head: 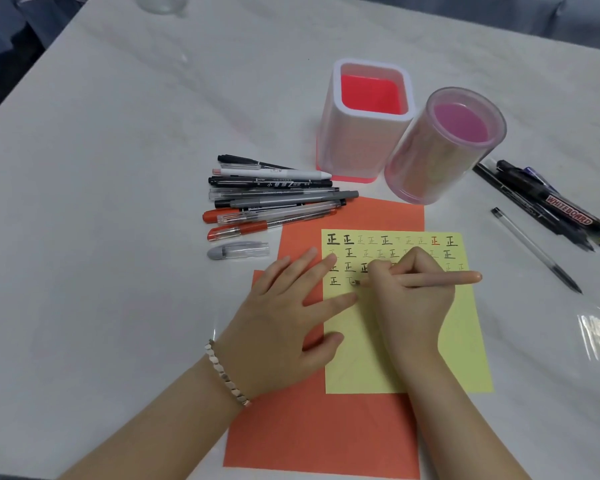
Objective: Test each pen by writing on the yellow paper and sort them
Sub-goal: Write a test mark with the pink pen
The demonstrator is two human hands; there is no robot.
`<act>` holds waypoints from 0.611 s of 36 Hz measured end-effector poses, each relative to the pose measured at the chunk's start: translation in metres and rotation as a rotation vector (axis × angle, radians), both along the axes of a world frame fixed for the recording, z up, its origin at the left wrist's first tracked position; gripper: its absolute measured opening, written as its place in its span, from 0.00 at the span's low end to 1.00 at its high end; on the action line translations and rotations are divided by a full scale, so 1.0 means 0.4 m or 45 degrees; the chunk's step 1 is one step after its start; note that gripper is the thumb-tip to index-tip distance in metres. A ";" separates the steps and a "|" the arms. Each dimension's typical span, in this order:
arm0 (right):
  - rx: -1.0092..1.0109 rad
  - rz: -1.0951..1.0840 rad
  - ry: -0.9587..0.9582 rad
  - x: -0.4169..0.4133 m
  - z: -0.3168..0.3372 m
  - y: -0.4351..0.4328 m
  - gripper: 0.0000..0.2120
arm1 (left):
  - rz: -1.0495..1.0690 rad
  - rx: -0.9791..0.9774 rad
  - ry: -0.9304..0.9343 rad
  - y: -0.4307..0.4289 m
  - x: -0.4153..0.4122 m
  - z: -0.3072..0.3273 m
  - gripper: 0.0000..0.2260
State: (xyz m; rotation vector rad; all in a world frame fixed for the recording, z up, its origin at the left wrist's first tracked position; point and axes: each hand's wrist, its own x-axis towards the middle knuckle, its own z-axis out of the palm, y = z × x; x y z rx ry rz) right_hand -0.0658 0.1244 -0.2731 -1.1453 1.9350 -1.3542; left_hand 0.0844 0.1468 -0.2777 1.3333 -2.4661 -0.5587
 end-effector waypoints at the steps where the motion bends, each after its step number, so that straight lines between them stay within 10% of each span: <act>1: -0.001 -0.005 -0.016 0.000 -0.001 -0.001 0.13 | 0.001 0.002 0.002 0.000 0.000 0.000 0.19; 22: -0.040 0.015 0.000 0.003 0.001 0.000 0.12 | 0.006 -0.006 0.021 0.002 0.000 -0.003 0.19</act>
